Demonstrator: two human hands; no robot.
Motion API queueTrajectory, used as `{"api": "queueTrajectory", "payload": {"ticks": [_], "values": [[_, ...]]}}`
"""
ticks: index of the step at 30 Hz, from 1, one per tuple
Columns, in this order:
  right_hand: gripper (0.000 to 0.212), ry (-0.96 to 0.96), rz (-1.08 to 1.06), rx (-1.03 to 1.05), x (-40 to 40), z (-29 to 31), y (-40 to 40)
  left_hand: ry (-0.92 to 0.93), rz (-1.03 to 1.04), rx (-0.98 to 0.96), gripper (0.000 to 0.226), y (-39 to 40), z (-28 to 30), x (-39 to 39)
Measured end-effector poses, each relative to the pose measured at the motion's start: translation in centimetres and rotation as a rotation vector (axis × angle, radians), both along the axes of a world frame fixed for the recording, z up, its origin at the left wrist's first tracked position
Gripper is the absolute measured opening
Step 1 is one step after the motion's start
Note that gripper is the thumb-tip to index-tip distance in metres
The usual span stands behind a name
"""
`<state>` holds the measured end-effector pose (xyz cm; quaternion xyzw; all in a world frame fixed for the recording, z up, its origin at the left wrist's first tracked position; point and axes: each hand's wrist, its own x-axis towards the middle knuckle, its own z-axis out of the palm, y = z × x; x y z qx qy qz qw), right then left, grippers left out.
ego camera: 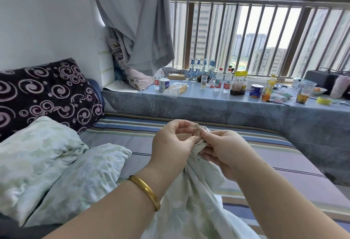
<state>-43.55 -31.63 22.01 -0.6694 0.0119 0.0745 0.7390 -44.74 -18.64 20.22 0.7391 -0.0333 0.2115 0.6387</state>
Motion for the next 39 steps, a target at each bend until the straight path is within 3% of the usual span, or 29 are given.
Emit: {"api": "queueTrajectory", "payload": {"ticks": [3, 5, 8, 11, 14, 20, 26, 31, 33, 34, 37, 39], "values": [[0.026, -0.08, -0.005, -0.01, 0.3, 0.0, -0.6, 0.035, -0.077, 0.03, 0.021, 0.5, 0.1, 0.3], [0.026, -0.137, -0.007, -0.053, 0.4, -0.1, -1.0, 0.037, -0.04, 0.201, 0.01, 0.9, 0.6, 0.4], [0.025, -0.206, 0.032, -0.099, 0.3, -0.3, -1.2, -0.046, -0.043, 0.537, 0.029, 1.5, 1.4, 0.9], [0.025, -0.275, 0.081, -0.119, 0.3, -0.5, -1.0, -0.121, -0.093, 0.795, 0.034, 1.8, 1.9, 1.5], [0.024, -0.304, 0.123, -0.088, 0.4, -0.5, -1.1, -0.151, -0.135, 0.866, 0.037, 2.0, 1.6, 2.0], [0.024, -0.227, 0.203, -0.088, 0.1, 0.1, -1.6, -0.359, -0.178, 0.67, 0.035, 2.3, 0.8, 1.6], [0.031, -0.337, 0.16, -0.466, 0.3, 2.6, -1.4, -0.185, -0.228, 0.297, 0.058, 2.2, 1.1, 1.6], [0.03, -0.252, 0.232, -0.263, 0.4, 3.0, -0.8, 0.084, -0.335, -0.14, 0.04, 1.7, 1.2, 1.2], [0.031, -0.258, 0.219, -0.219, 0.1, 2.9, -0.5, 0.089, -0.314, -0.177, 0.039, 1.4, 1.5, 1.1], [0.03, -0.291, 0.187, -0.267, 0.0, 2.9, -0.4, 0.03, -0.268, -0.09, 0.043, 1.5, 1.6, 1.0], [0.035, -0.491, 0.043, -0.645, -0.4, 2.8, -0.4, -0.316, -0.052, 0.446, 0.048, 2.2, 1.7, 0.9], [0.037, -0.578, -0.031, -0.762, -0.7, 2.7, -0.2, -0.443, 0.034, 0.595, 0.045, 2.5, 1.9, 1.0]]}}
